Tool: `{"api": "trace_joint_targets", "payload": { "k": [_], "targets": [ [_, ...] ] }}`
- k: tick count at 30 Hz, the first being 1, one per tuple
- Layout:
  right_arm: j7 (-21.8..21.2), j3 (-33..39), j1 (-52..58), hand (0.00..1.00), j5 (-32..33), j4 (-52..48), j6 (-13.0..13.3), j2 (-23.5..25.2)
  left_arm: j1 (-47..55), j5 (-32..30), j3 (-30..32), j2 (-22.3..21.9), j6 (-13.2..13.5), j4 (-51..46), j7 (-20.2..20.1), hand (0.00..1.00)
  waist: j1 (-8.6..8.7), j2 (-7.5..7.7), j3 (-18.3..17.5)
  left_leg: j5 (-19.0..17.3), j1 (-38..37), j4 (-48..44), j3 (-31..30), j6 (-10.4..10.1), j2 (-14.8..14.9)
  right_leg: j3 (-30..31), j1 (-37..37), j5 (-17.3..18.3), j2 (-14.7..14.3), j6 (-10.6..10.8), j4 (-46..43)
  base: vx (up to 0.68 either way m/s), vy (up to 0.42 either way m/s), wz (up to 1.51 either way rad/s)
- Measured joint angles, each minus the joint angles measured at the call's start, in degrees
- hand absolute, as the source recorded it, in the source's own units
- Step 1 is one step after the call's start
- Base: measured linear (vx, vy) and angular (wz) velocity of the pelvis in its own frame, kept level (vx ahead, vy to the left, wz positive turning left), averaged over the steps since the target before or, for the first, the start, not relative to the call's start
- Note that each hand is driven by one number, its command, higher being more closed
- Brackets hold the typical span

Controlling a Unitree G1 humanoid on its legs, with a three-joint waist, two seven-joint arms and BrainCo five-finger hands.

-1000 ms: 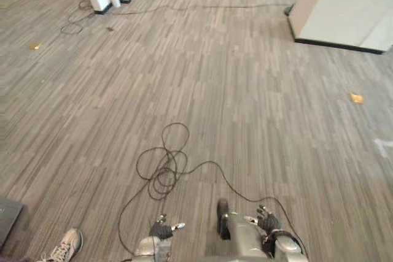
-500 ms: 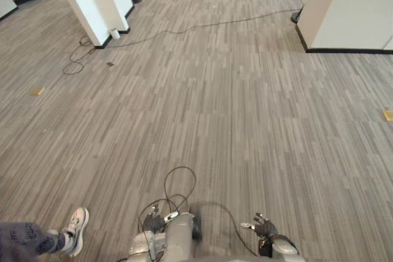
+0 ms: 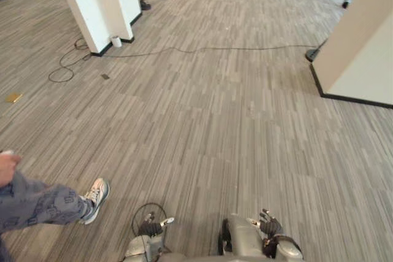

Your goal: Organize washtable

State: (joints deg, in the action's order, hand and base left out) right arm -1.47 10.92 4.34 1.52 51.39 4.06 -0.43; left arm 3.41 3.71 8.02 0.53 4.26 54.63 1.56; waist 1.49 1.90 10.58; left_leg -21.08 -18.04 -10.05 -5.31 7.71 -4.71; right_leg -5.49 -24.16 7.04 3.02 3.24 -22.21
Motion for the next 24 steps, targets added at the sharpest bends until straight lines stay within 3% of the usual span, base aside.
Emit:
{"api": "trace_joint_targets", "payload": {
  "k": [1, 2, 3, 4, 5, 6, 7, 8, 9, 11, 13, 15, 16, 17, 18, 19, 21, 23, 24],
  "targets": [
    [0.0, 0.0, -0.2, 0.0, 0.1, 0.1, -0.2, 0.1, 0.1, 0.0, -0.8, -0.4, 0.0, 0.1, 0.0, 0.0, 0.25, 0.13, 0.0, -1.0, -2.6, -0.3, -2.2, -1.7, 0.5, 0.2, -0.4, -3.3, -0.3, -1.7, 5.9, 0.9, -0.158, 1.07],
    [0.0, -0.1, -0.4, 0.0, 0.1, 0.1, -0.3, -0.1, 0.3, -0.4, -0.9, -1.0, 0.0, 0.9, -0.1, 0.0, 1.15, -1.17, -0.8, -1.7, -3.7, -3.3, -4.0, -3.1, 2.3, 0.3, -0.1, -10.6, -1.4, -5.3, 2.9, 0.92, -0.176, 0.98],
    [0.0, -0.1, -0.4, 0.0, -0.1, 0.1, -0.4, -0.1, 0.3, -0.9, -0.8, -1.0, 0.0, 1.4, -0.1, 0.0, 1.31, -2.07, -1.5, -1.5, -3.5, -5.4, -4.5, -3.6, 3.3, -0.4, -0.1, -12.8, -1.7, -6.0, 1.1, 0.93, -0.174, 0.63],
    [0.0, -0.1, -0.9, 0.0, -0.1, 0.0, -0.5, -1.2, 0.1, -1.2, -0.8, -2.0, -0.1, 2.0, -0.1, 0.0, 0.84, -3.91, -2.1, -0.2, -3.0, -9.6, -3.7, -6.0, 5.0, -1.7, 0.2, -10.7, -2.3, -5.3, -2.8, 1.07, -0.183, 0.32],
    [0.0, -0.6, -1.1, 0.0, -0.1, -0.4, -0.6, -2.3, -0.2, -2.1, 0.8, -3.8, -0.1, 1.7, -0.1, 0.0, 0.95, -5.1, -1.5, 9.6, 2.0, -21.5, -1.6, -10.1, 4.7, -3.4, 1.5, -5.7, -2.2, -6.3, -7.3, 1.04, -0.213, 0.17],
    [0.1, -1.3, -1.0, 0.0, 0.1, -0.9, -0.6, -2.9, -0.5, -2.2, 1.8, -4.1, -0.1, 1.5, -0.1, 0.0, 1.1, -5.72, -0.9, 16.7, 4.5, -27.5, 0.2, -10.3, 4.6, -4.7, 3.3, -4.5, -2.2, -6.8, -7.7, 0.85, -0.202, -0.08],
    [0.1, -2.8, -1.0, 0.0, -0.1, -1.2, -0.7, -3.5, 0.0, -2.2, 2.7, -4.5, -0.1, 1.3, -0.1, 0.0, 0.33, -6.48, -0.6, 26.6, 8.5, -36.6, 3.6, -12.4, 6.4, -4.5, 7.9, -2.5, -2.6, -8.0, -4.7, 0.51, -0.114, -0.36],
    [0.1, -3.0, -1.3, 0.0, 0.0, -0.8, -1.2, -3.6, 0.1, -2.2, 3.8, -4.2, -0.1, 0.5, -0.2, 0.0, 0.07, -7.1, -0.4, 23.3, 12.9, -47.3, 8.1, -10.6, 9.7, -2.7, 12.6, -0.5, -4.2, -7.5, -1.2, 0.83, -0.051, -0.68],
    [0.3, -3.0, -1.4, 0.0, 0.2, 0.1, -1.5, -3.2, 0.4, -2.2, 4.0, -3.2, 0.0, -0.7, 0.1, 0.0, -0.91, -7.04, 0.2, 17.0, 19.4, -58.2, 12.3, -8.8, 14.1, -1.7, 19.9, 0.8, -5.5, -8.4, 2.1, 0.8, -0.008, -0.55],
    [0.4, -3.0, -1.1, 0.0, 0.7, 1.2, -1.7, -2.0, 1.4, -2.2, 3.9, -2.0, 0.0, -2.8, 0.0, 0.0, -1.81, -4.86, 0.3, 12.9, 26.2, -57.4, 14.4, -8.9, 14.7, -0.1, 27.7, 1.2, -4.7, -8.7, 7.9, 0.92, -0.028, -0.47],
    [0.4, -3.1, -1.3, 0.0, 0.8, 1.4, -1.7, -0.8, 2.3, -2.1, 3.9, -1.4, 0.7, -4.8, 0.0, 0.0, -2.79, -3.57, 0.3, 10.0, 33.6, -50.1, 16.1, -9.8, 14.2, 1.5, 33.8, 3.5, -3.4, -7.1, 13.1, 0.75, 0.023, -0.4],
    [0.5, -2.8, -2.2, 0.0, 0.9, 2.7, -1.8, -1.0, 2.4, -2.1, 3.8, -1.3, 0.9, -4.3, 0.0, 0.0, -2.82, -4.34, 0.7, 10.1, 36.8, -30.0, 14.3, -10.1, 11.4, 2.7, 37.7, 5.3, -2.4, -6.1, 14.9, 0.61, 0.141, -0.39],
    [0.6, -2.4, -2.3, 0.0, 0.9, 4.0, -1.8, -0.8, 2.9, -1.4, 4.0, -1.3, 1.3, -4.6, 0.1, 0.0, -3.74, -4.26, 0.7, 12.0, 37.3, -15.0, 11.6, -11.8, 9.0, 4.8, 39.5, 7.3, -1.3, -5.4, 15.0, 0.63, 0.257, -0.84],
    [0.6, -2.5, -1.4, 0.0, 0.9, 4.0, -1.9, -0.6, 3.0, -0.5, 3.9, -1.4, 1.3, -5.1, 0.1, 0.0, -5.35, -4.16, 0.5, 17.9, 37.5, -9.3, 9.4, -12.3, 8.4, 7.5, 41.0, 9.9, -0.4, -4.9, 15.3, 0.63, 0.297, -1.0],
    [0.6, -2.6, -1.3, 0.0, 1.0, 4.1, -1.9, -0.6, 3.0, -0.3, 3.7, -1.5, 1.5, -5.0, 0.1, 0.0, -5.83, -3.72, 0.2, 20.5, 37.2, -10.6, 9.8, -11.2, 7.5, 8.8, 41.7, 10.7, -0.3, -4.8, 15.1, 0.65, 0.334, -0.84],
    [0.8, -2.7, -1.3, 0.0, 1.2, 4.0, -1.9, 0.2, 2.9, 0.0, 4.0, -1.2, 1.4, -4.9, 0.2, 0.0, -5.17, -2.53, -0.8, 18.6, 37.4, -13.2, 10.4, -8.6, 6.1, 10.5, 41.4, 11.5, 1.5, -5.9, 11.8, 0.69, 0.316, -0.56],
    [0.6, -2.7, -0.6, 0.0, 1.1, 3.4, -1.7, 1.2, 2.7, 0.3, 4.1, -0.3, 1.2, -4.7, 0.1, 0.0, -5.36, -0.36, -1.5, 13.8, 36.6, -16.9, 13.1, -5.7, 5.1, 12.9, 36.3, 11.5, 3.4, -4.9, -0.9, 0.74, 0.317, -0.49],
    [0.0, -2.3, -0.4, 0.0, 0.5, 2.9, -1.4, 2.0, 1.8, 0.2, 3.8, 1.2, 0.9, -4.3, 0.1, 0.0, -5.04, 2.28, -0.7, 7.7, 30.5, -18.9, 15.1, -3.7, 2.7, 13.3, 25.8, 4.2, 5.6, 4.0, -29.5, 0.67, 0.292, -0.33],
    [0.0, -2.3, -0.5, 0.0, 0.5, 2.8, -1.1, 1.9, 1.6, 0.2, 3.6, 1.5, 0.7, -3.6, 0.2, 0.0, -4.65, 2.18, -0.4, 6.5, 28.3, -18.9, 15.1, -3.6, 2.3, 12.5, 23.6, 4.0, 6.0, 4.3, -35.7, 0.45, 0.167, 0.03]
  ]
}}
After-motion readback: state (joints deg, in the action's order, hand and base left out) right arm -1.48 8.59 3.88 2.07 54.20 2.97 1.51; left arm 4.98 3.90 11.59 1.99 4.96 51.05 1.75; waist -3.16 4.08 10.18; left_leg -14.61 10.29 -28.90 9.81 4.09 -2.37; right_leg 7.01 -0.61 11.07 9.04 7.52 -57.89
